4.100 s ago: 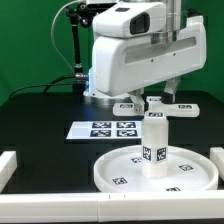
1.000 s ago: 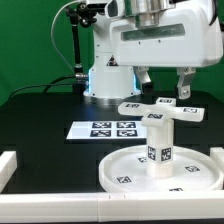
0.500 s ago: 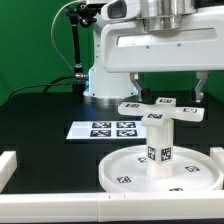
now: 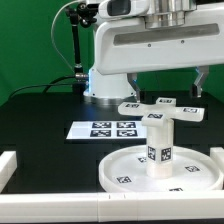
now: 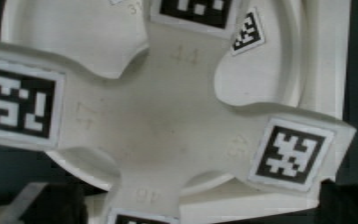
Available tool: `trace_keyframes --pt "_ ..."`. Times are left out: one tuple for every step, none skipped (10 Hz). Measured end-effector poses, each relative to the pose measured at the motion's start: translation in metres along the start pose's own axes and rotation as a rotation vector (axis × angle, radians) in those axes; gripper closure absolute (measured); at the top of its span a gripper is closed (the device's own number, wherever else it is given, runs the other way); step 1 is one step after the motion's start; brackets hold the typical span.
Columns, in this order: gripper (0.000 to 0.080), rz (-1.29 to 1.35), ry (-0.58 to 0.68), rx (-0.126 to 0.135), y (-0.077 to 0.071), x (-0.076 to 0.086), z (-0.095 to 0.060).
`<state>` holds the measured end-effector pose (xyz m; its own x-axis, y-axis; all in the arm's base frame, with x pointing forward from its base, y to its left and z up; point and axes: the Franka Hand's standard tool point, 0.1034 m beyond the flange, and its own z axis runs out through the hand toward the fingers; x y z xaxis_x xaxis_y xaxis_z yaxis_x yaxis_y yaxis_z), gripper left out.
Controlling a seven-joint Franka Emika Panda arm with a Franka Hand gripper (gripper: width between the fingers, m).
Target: Assemble round table
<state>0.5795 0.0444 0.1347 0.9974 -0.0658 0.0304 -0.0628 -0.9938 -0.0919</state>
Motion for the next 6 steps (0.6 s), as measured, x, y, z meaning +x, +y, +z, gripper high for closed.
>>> trace_keyframes --pt "0.0151 -0.05 0.0 -0.001 0.0002 0.0 0.0" --pt "0.0151 -0.226 -0.002 -0.012 0.0022 0.0001 -0.0001" --pt "0.0151 -0.348 -0.004 -0.019 0.0041 0.0015 -0.0015" --pt "0.0151 -0.453 -0.006 -0.029 0.0045 0.0038 -0.0039" --pt "0.0151 -0.573 -0.008 -0.033 0.005 0.0054 -0.0056" --pt "0.0151 -0.634 -0.009 -0.037 0.0057 0.0058 -0.0058"
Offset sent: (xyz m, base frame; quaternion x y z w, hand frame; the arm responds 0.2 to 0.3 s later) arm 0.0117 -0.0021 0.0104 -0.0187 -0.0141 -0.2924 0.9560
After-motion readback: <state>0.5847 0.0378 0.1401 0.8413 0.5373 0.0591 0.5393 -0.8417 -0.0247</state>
